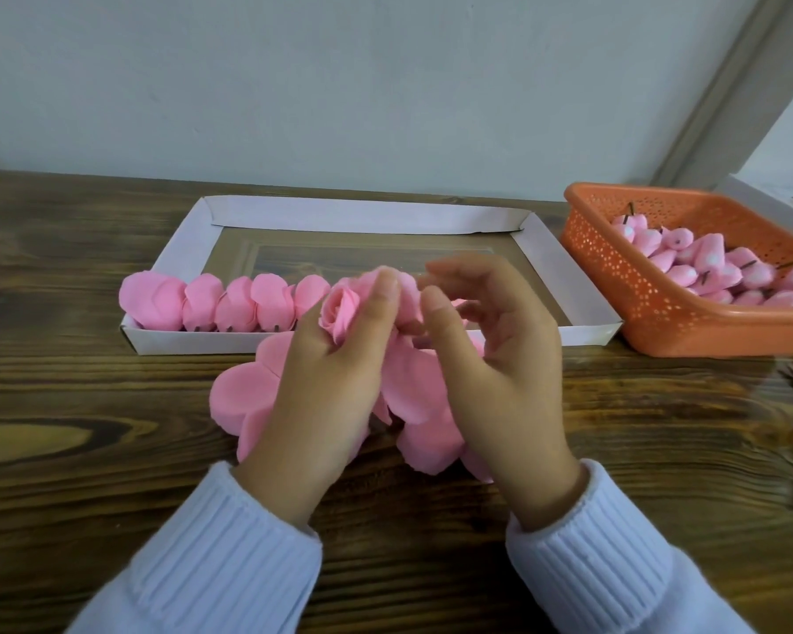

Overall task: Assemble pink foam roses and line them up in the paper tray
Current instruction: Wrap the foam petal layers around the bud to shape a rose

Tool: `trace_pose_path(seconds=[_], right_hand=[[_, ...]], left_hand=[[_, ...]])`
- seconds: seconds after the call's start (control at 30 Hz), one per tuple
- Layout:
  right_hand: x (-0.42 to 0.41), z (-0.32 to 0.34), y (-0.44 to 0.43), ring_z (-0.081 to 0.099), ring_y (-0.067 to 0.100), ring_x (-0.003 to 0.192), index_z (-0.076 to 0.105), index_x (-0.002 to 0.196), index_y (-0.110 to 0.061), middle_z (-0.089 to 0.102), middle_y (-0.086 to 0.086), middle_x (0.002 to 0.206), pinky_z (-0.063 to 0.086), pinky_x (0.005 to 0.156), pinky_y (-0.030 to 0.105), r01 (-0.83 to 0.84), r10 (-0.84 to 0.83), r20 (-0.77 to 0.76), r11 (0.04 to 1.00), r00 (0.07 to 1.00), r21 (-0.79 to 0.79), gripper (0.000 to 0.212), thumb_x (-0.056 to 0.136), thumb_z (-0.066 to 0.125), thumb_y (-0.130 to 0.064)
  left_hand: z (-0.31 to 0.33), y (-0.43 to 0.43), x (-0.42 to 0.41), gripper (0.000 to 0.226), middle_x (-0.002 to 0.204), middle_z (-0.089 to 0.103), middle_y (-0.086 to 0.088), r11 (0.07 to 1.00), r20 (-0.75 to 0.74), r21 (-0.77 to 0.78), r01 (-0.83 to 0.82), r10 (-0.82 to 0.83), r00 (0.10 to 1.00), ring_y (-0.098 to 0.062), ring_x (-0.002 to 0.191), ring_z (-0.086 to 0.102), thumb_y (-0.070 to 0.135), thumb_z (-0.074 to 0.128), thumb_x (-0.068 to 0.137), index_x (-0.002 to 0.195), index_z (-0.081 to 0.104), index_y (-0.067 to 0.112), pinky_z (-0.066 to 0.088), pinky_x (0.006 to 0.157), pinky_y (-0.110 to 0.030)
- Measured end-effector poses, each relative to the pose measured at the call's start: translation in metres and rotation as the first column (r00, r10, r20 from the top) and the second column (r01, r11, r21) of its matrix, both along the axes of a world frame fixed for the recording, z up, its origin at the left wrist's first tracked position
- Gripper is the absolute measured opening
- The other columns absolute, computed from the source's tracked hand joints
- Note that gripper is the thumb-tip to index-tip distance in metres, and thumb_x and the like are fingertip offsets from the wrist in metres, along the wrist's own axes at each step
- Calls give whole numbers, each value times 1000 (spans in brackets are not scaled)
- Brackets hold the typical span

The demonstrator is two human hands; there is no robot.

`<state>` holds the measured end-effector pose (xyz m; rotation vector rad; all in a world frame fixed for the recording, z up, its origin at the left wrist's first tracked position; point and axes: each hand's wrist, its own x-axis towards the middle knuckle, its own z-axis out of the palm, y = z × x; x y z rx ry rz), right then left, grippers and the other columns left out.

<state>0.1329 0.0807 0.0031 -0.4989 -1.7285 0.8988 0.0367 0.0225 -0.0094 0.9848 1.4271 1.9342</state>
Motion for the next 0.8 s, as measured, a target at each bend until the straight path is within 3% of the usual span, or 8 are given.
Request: trace_pose_path(seconds=[0.17, 0.27, 0.33, 0.43, 0.53, 0.63, 0.7, 0.8], right_hand=[[-1, 0, 2, 65, 8, 81, 63, 94, -15, 68, -6, 86, 53, 73, 24, -107, 111, -3, 956, 994, -273, 10, 85, 65, -18], [-5, -4, -2, 65, 6, 81, 63, 96, -18, 69, -6, 83, 49, 76, 21, -196, 227, 69, 932, 972, -304, 17, 84, 70, -9], [-6, -5, -4, 65, 7, 84, 62, 102, -18, 68, -5, 86, 47, 76, 18, -216, 252, 77, 923, 965, -320, 24, 83, 73, -7], [-5, -4, -6, 62, 6, 90, 63, 102, -18, 68, -9, 96, 47, 80, 21, -190, 226, 112, 944, 968, -269, 28, 80, 76, -8], [-5, -5, -7, 58, 10, 104, 64, 99, -22, 65, -8, 111, 47, 90, 30, -140, 168, 197, 979, 966, -148, 27, 78, 79, -14], [-5, -4, -5, 53, 12, 116, 66, 97, -25, 62, -6, 112, 46, 93, 31, -132, 157, 219, 983, 963, -125, 23, 75, 73, -26], [-4, -3, -3, 52, 10, 117, 68, 102, -22, 62, -4, 112, 42, 97, 31, -145, 162, 244, 986, 956, -87, 26, 77, 67, -28], [-5, -4, -1, 54, 16, 111, 67, 109, -13, 63, 1, 110, 40, 100, 39, -160, 157, 257, 987, 954, -8, 29, 83, 64, -25]], left_hand=[[3, 3, -4, 36, 81, 61, -10, 988, 298, 139, 74, -113, 948, -21, 79, 64, 45, 59, 86, 67, 56, 15, 55, 69, -32], [1, 5, -5, 33, 84, 65, -14, 983, 412, 148, 110, -163, 897, -31, 88, 67, 45, 63, 78, 68, 59, 13, 54, 88, -52], [1, 5, -4, 32, 86, 68, -16, 981, 450, 154, 117, -175, 876, -35, 92, 68, 46, 66, 73, 70, 65, 15, 50, 91, -62], [3, 5, -3, 32, 89, 72, -10, 972, 488, 182, 151, -223, 844, -30, 91, 71, 50, 69, 65, 72, 72, 20, 54, 87, -56], [3, 4, -1, 30, 97, 74, -7, 947, 506, 239, 214, -309, 805, -29, 104, 69, 48, 69, 67, 73, 73, 19, 54, 91, -45], [4, 3, 0, 28, 98, 68, -8, 931, 447, 250, 265, -354, 821, -29, 109, 65, 46, 65, 72, 73, 70, 18, 48, 99, -52], [5, 3, -1, 27, 97, 66, -10, 924, 406, 255, 284, -369, 836, -29, 105, 65, 44, 64, 75, 76, 70, 18, 49, 98, -52], [7, 0, 0, 23, 98, 70, -7, 915, 370, 255, 311, -390, 843, -25, 106, 67, 38, 62, 78, 82, 72, 18, 54, 91, -40]])
